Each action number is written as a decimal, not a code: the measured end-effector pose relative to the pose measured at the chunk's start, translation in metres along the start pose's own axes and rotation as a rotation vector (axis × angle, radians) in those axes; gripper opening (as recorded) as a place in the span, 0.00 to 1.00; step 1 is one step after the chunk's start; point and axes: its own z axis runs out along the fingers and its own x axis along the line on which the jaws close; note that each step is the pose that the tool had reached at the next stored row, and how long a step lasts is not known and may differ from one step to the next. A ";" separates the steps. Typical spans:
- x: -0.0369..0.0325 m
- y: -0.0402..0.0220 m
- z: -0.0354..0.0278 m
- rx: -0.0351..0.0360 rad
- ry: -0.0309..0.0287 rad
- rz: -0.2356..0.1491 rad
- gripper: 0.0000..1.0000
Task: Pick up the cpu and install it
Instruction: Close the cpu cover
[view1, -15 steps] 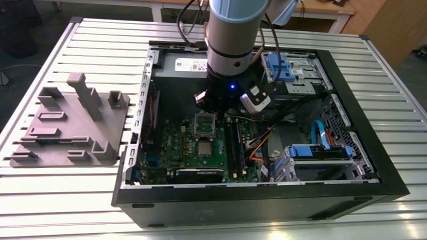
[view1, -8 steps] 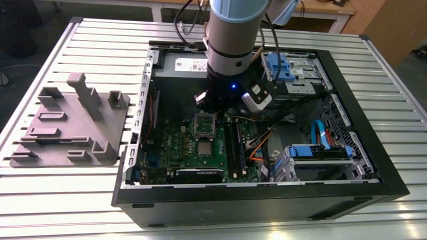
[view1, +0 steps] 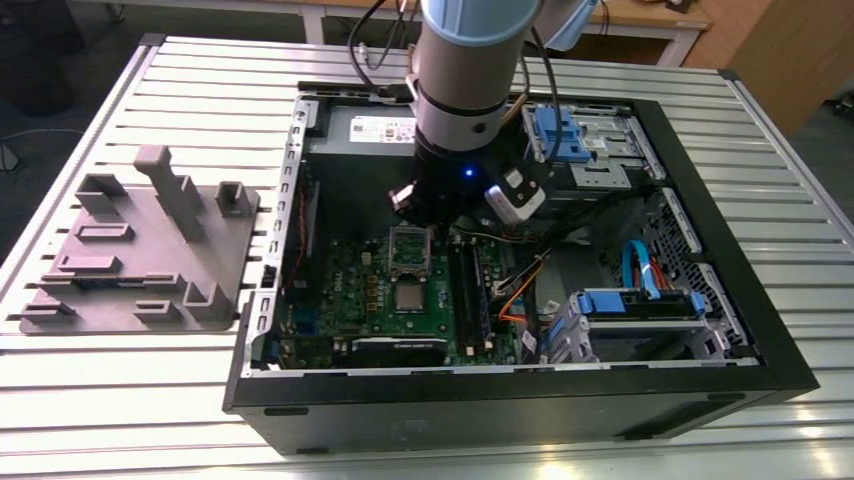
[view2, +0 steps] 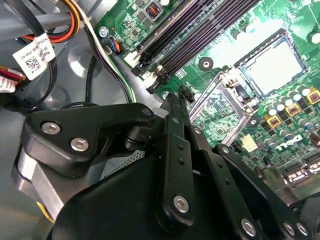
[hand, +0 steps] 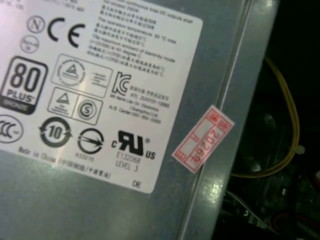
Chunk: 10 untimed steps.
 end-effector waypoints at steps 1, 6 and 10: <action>-0.0002 -0.0001 0.0000 -0.0003 0.0004 -0.008 0.10; -0.0012 -0.0003 0.0000 -0.0021 0.0029 -0.057 0.10; -0.0022 -0.0007 0.0000 -0.0032 0.0047 -0.091 0.10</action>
